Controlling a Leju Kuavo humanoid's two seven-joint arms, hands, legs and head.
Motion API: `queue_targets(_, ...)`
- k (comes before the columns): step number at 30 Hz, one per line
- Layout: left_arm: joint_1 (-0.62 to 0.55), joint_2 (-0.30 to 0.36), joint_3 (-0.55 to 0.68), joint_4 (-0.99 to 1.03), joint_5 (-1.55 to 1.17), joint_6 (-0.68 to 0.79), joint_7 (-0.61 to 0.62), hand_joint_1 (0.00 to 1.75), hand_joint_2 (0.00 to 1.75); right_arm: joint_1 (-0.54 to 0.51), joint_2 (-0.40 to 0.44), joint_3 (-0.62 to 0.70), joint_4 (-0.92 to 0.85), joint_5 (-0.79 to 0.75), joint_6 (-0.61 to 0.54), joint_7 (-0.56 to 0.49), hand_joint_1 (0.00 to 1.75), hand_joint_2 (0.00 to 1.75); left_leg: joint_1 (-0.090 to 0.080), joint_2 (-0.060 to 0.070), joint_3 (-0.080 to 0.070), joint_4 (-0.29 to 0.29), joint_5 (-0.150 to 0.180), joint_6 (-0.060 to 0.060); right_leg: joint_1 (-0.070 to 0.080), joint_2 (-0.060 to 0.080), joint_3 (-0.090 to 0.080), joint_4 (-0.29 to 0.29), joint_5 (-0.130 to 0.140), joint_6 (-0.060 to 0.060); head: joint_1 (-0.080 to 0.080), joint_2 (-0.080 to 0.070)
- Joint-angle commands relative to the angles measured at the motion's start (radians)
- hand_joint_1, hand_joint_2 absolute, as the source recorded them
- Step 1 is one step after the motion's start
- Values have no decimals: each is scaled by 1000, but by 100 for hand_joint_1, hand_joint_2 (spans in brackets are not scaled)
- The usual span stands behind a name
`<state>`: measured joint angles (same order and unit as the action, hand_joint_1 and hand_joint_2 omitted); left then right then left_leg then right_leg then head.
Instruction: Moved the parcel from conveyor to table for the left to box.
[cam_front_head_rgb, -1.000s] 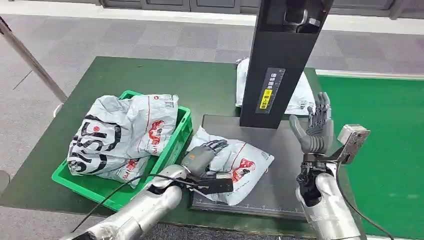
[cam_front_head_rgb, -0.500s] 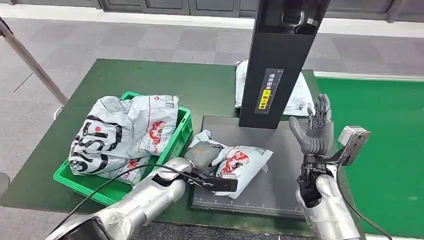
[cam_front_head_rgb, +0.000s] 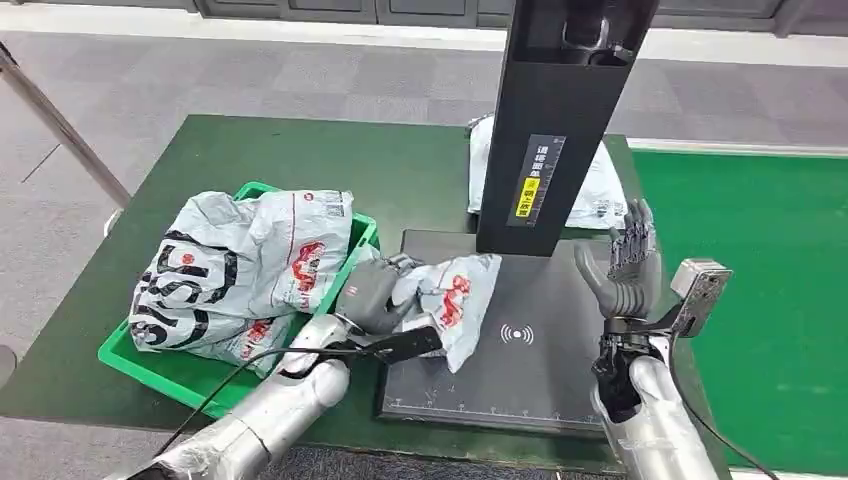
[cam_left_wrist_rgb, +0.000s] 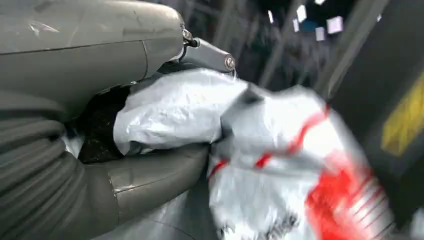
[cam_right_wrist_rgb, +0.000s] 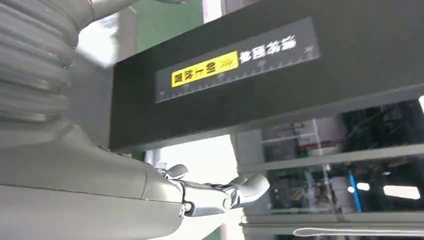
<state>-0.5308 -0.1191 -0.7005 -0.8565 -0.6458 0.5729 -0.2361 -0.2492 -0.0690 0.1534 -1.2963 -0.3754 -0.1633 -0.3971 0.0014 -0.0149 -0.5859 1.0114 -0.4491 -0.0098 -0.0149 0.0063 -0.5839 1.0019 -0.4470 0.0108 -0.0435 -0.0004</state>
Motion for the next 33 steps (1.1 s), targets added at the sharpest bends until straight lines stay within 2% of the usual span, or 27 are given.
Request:
queue_targets(1, 67, 170, 268, -426, 7, 73, -29, 175, 175, 85, 12, -107, -79, -33, -42, 3, 0, 175, 1, 3, -2, 1, -1, -1, 1, 1, -3, 1, 0, -1, 0, 0)
queue_targets(4, 75, 207, 323, -460, 62, 74, -66, 175, 175, 127, 9, -132, -127, -53, -59, 6, 0, 175, 1, 3, -4, 0, -1, -1, 1, 2, -6, 1, 0, -1, 0, 0)
queue_targets(8, 77, 212, 328, -463, 68, 72, -70, 175, 175, 130, 8, -134, -129, -53, -59, 6, 0, 175, 2, 4, -4, 0, -1, -1, 2, 2, -6, 0, -1, -2, 0, 0)
queue_targets(13, 188, 259, 408, -563, 59, 124, -105, 175, 175, 150, -6, -145, -136, -80, -63, 6, 0, 175, 2, 4, -4, -2, -1, -1, 2, 2, -6, -1, 0, -2, 0, 0)
queue_targets(24, 207, 263, 432, -577, 38, 125, -90, 175, 175, 152, -14, -141, -132, -88, -63, 7, 0, 175, 2, 2, -6, -1, -1, -1, 1, 1, -6, -1, -1, -2, 0, 0)
queue_targets(28, 293, 270, 549, -605, -73, 125, -49, 175, 175, 173, -27, -149, -145, -106, -64, 7, 0, 175, 2, 3, -5, -1, -1, -1, 2, 2, -5, -1, -1, -2, 0, 0)
queue_targets(29, 321, 247, 626, -616, -171, 125, -44, 175, 175, 183, -26, -151, -155, -106, -64, 7, 0, 175, 2, 5, -2, -3, -1, -1, 2, 3, -3, -3, -1, -2, 0, 0)
queue_targets(30, 336, 242, 655, -617, -170, 125, -58, 175, 175, 190, -23, -152, -162, -108, -66, 8, 0, 175, 1, 6, -4, -2, -1, -1, 1, 4, -5, -2, -1, -2, 0, 0)
queue_targets(31, 344, 256, 651, -608, -131, 125, -63, 175, 175, 198, -22, -154, -171, -111, -69, 10, 0, 175, 2, 8, 0, -5, -2, -1, 2, 5, -2, -5, -1, -3, 0, 0)
queue_targets(32, 347, 261, 667, -605, -147, 125, -60, 175, 175, 209, -21, -159, -182, -114, -74, 10, 0, 175, 1, 5, -4, -2, -2, -1, 1, 3, -5, -1, -1, -2, 0, 0)
queue_targets(33, 351, 245, 709, -598, -248, 125, -45, 175, 175, 218, -21, -160, -192, -115, -76, 12, 0, 175, 2, 5, -4, -2, -2, -1, 2, 3, -5, -2, -1, -2, 0, 0)
